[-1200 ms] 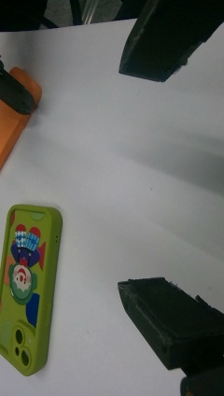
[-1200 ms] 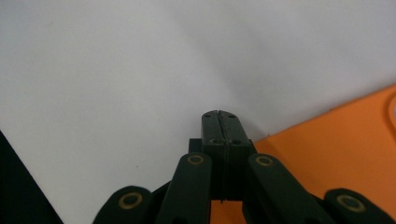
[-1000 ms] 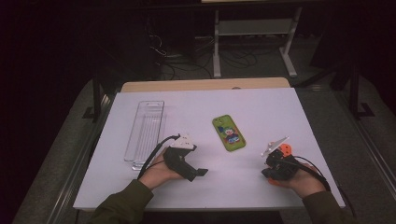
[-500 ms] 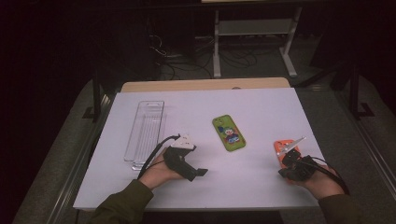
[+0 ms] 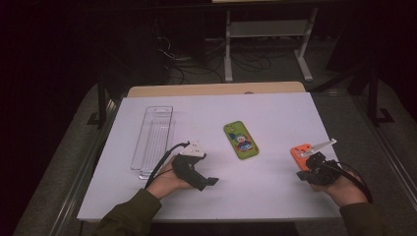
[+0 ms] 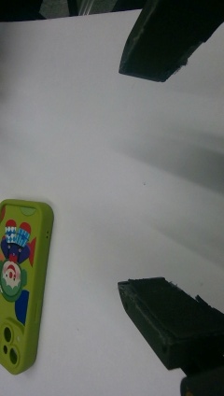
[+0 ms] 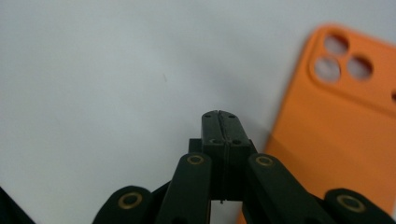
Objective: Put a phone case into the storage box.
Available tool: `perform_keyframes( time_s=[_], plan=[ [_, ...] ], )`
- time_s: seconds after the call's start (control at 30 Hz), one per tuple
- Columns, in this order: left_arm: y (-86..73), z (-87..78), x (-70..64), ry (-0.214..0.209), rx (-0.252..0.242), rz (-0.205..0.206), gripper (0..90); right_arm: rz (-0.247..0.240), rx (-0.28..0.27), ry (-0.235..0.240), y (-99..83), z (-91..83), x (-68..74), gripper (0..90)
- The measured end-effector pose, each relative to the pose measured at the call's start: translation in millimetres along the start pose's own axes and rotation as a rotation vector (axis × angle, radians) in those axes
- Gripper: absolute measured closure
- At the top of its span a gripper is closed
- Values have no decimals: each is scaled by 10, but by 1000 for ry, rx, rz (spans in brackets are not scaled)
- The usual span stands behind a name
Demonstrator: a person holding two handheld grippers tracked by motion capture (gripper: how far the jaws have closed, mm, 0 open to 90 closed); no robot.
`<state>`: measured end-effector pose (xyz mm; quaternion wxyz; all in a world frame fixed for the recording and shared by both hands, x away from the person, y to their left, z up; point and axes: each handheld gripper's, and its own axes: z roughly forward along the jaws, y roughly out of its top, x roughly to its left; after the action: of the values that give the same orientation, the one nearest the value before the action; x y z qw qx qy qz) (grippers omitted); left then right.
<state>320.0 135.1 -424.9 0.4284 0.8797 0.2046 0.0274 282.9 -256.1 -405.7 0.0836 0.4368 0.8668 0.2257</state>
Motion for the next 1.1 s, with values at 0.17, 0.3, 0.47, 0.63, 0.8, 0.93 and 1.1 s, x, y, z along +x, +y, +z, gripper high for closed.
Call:
perform_keyframes(
  time_s=[0.17, 0.3, 0.47, 0.63, 0.8, 0.93, 1.1],
  plan=[
    [-2, -10, 0, 1, -6, -1, 0, -26, -115, 41, 200, 53, 103, 871],
    [-3, -21, 4, -2, 0, 6, 0, -23, -169, 69, 309, 83, 155, 834],
    [-6, -25, 2, -6, 0, 6, 0, -26, -239, 110, 440, 131, 224, 688],
    [-14, -31, -3, -12, 2, 14, 0, -38, -310, 139, 475, 211, 264, 405],
    [-17, -34, -9, -16, 5, 15, 0, -49, -388, 143, 482, 301, 336, 144],
    [-16, -38, -13, -22, -4, 11, 0, -78, -404, 135, 507, 383, 405, 0],
    [-15, -44, -8, -22, -5, 15, 0, -84, -427, 141, 505, 401, 433, 0]
  ],
)
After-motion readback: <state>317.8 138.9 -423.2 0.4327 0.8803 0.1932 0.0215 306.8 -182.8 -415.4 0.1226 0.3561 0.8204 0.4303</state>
